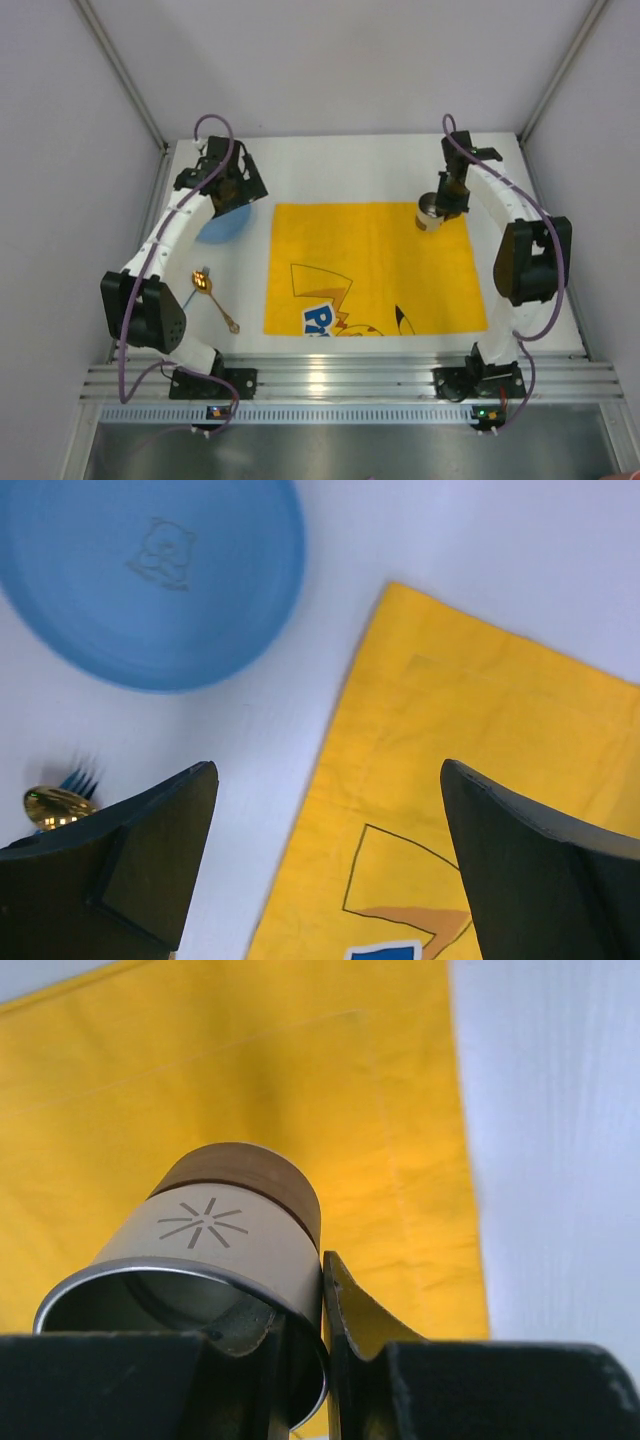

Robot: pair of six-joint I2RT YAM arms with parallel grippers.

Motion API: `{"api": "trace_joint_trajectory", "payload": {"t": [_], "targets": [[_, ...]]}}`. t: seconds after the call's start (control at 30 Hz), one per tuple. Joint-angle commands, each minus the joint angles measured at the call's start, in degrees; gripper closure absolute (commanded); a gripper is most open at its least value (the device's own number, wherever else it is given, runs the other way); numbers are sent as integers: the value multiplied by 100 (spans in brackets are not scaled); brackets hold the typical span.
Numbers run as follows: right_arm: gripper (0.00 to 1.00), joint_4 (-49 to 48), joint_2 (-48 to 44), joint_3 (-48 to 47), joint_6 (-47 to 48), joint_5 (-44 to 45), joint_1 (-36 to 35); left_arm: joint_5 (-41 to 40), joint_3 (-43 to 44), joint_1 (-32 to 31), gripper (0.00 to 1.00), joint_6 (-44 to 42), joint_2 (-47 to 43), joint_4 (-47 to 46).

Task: Set the dinner table for one person

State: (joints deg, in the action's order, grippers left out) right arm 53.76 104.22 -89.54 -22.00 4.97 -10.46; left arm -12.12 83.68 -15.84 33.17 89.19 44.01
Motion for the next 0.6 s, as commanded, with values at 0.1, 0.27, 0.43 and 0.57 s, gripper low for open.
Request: {"api": "trace_joint_trajectory", "payload": {"t": [0.1, 0.27, 0.43, 0.57], "targets": [[100, 627, 642, -644, 117, 848, 360, 614, -343, 783, 2, -416, -341, -243], [100, 636, 1082, -934, 82, 918, 439, 798, -554, 1442, 2, -338, -262, -480], [69, 251, 1162, -549, 3, 883, 439, 1036, -976, 2162, 2, -214, -261, -779], [8, 65, 1021, -161, -111, 856, 448, 1133, -1204, 2462, 2, -267, -174, -911]]}}
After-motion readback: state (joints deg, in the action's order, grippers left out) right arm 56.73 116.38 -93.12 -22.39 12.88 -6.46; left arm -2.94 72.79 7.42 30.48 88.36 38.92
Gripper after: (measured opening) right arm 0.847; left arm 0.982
